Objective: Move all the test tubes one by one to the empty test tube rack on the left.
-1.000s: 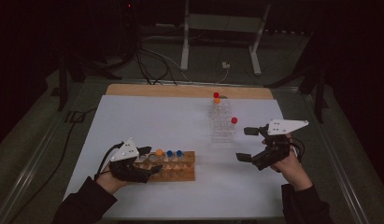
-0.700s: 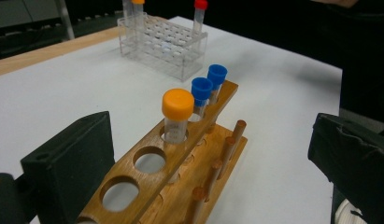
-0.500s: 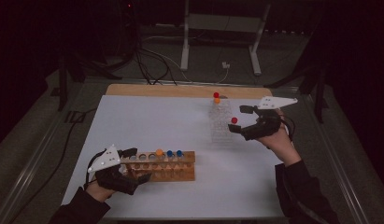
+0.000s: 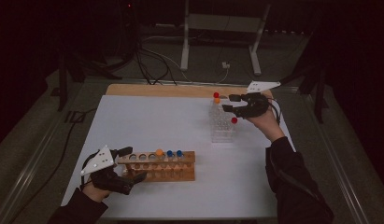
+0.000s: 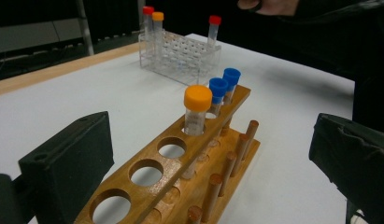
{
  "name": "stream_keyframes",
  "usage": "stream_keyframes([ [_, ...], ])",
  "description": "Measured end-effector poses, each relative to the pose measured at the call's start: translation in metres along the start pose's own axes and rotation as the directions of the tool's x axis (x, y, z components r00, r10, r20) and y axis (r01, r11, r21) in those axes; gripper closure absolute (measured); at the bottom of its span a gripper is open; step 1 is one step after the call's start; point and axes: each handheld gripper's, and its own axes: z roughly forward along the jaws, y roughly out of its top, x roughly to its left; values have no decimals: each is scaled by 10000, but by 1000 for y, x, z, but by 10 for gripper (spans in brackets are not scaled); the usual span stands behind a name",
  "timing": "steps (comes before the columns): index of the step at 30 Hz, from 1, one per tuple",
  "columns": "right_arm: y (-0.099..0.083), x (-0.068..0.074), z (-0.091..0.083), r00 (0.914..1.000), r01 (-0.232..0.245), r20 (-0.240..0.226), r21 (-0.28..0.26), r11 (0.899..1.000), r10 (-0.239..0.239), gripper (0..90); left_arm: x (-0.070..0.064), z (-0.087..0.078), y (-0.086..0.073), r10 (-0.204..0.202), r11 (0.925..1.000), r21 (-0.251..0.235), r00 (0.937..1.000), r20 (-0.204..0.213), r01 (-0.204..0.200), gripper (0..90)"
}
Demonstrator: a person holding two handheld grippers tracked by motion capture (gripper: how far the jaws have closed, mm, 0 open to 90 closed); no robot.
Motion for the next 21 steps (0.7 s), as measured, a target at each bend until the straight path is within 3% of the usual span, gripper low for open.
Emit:
stream_keyframes([
  [10,-13,-35,28,9984,-565,-70,545,9969,570,506,3,-4,-1,-65,9998,-187,10000,-56,64,7],
  [21,-35,-44,59,9959,-892,-26,1151,9893,901,566,4,-5,-2,-46,9997,-243,10000,-1,46,7],
])
